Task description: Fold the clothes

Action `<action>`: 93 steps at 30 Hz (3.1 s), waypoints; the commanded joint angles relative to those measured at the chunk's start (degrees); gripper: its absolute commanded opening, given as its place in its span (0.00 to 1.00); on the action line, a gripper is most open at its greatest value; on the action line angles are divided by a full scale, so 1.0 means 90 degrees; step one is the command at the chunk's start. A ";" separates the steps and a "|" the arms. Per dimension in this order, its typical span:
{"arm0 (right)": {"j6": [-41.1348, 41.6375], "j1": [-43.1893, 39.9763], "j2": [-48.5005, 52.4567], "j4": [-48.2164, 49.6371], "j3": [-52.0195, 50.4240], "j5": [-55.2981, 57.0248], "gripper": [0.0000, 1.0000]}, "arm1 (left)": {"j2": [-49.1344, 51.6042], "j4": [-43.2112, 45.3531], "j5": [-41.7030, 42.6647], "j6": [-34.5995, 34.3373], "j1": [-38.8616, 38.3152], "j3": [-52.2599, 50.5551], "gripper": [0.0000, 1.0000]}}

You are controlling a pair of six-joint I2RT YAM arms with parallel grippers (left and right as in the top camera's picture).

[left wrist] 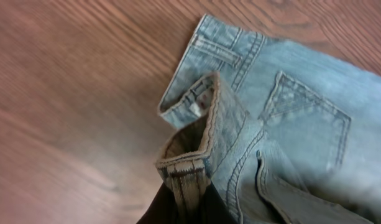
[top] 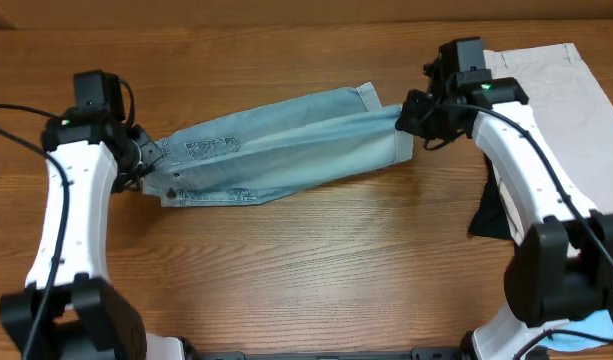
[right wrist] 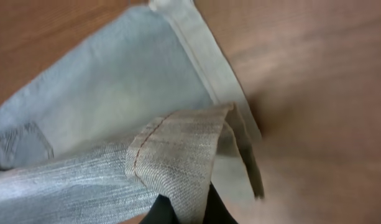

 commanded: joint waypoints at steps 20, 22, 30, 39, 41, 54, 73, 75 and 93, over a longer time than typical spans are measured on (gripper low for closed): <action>-0.0085 0.0284 0.0668 0.1870 0.0226 0.0444 1.00 | 0.1081 0.0566 0.0257 0.0240 0.0141 0.1144 1.00; -0.0085 0.0284 0.0668 0.1547 0.0287 0.0435 1.00 | 0.1081 -0.0109 0.0505 0.0491 0.0141 0.1732 1.00; -0.0228 0.0318 0.0634 0.0347 0.0357 -0.0131 1.00 | 0.1083 -0.1712 0.0629 0.1309 0.0121 0.2856 1.00; -0.0517 0.0799 0.0636 -0.0168 0.0355 -0.0238 0.87 | 0.1178 -0.2079 0.0675 0.1367 -0.0192 0.2042 0.89; -0.0515 0.0974 0.0636 0.0032 0.0355 -0.0107 0.82 | 0.1178 -0.1868 0.0680 0.1365 -0.0367 0.1671 0.85; -0.0508 0.1464 0.1265 0.1438 0.0352 0.0610 0.04 | 0.1183 0.1268 0.0114 0.0709 -0.1243 -0.0396 0.06; -0.0491 0.1457 0.1719 0.0318 0.0325 0.0471 0.04 | 0.2103 0.1265 -0.0158 0.0619 -0.1241 -0.1158 0.04; -0.0503 0.1457 0.1717 0.0415 0.0340 0.0338 0.04 | 0.2295 0.1180 -0.0119 0.0593 -0.1241 -0.1158 0.05; -0.0483 0.1496 0.2132 0.1331 0.0840 0.0058 0.05 | 0.2773 0.1025 -0.0039 0.0573 -0.1229 -0.1158 0.04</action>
